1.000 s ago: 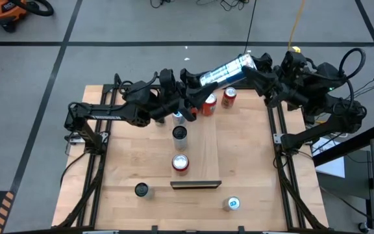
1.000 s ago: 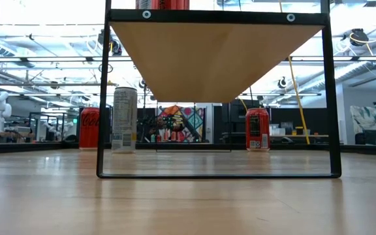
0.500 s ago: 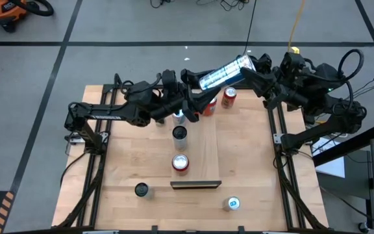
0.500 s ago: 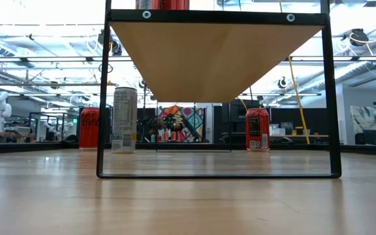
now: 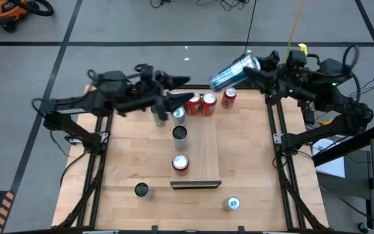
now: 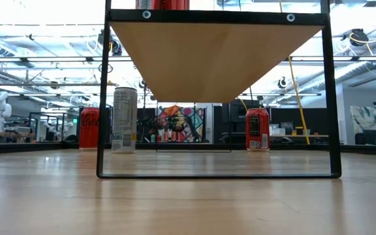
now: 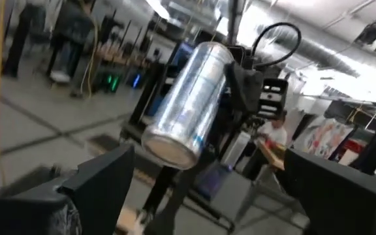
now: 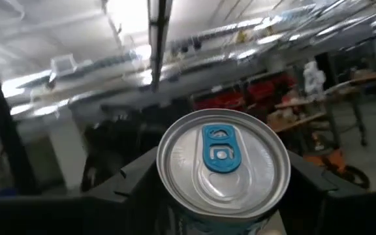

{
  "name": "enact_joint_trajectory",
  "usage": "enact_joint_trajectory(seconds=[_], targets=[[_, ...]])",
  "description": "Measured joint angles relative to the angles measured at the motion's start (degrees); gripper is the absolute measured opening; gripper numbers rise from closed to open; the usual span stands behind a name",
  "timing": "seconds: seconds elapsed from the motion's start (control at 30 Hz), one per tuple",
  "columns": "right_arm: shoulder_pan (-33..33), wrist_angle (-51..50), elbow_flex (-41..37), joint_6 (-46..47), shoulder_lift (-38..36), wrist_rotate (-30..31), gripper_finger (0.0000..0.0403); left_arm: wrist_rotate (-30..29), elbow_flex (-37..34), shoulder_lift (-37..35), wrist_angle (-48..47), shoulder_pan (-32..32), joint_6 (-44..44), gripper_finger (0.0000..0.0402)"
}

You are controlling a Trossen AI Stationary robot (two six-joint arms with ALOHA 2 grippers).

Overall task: Place canned beverage on shelf
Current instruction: Put the top blue soda can on the shelf aligned with the other blue soda can

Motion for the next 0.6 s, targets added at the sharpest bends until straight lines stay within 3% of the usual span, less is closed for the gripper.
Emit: enact_joint_trajectory(seconds=[0.2, 0.6], targets=[[-2.05, -4.17, 0.01, -1.07, 1.13, -9.04, 0.0212, -0.03, -0.04, -4.75, -14.20, -0.11, -6.49, 0.0396], [-7.82, -10.89, -0.01, -4.59, 8.77, -23.25, 0.0212, 0.19, -0.04, -7.28, -27.95, -1.46, -10.33, 0.0396]])
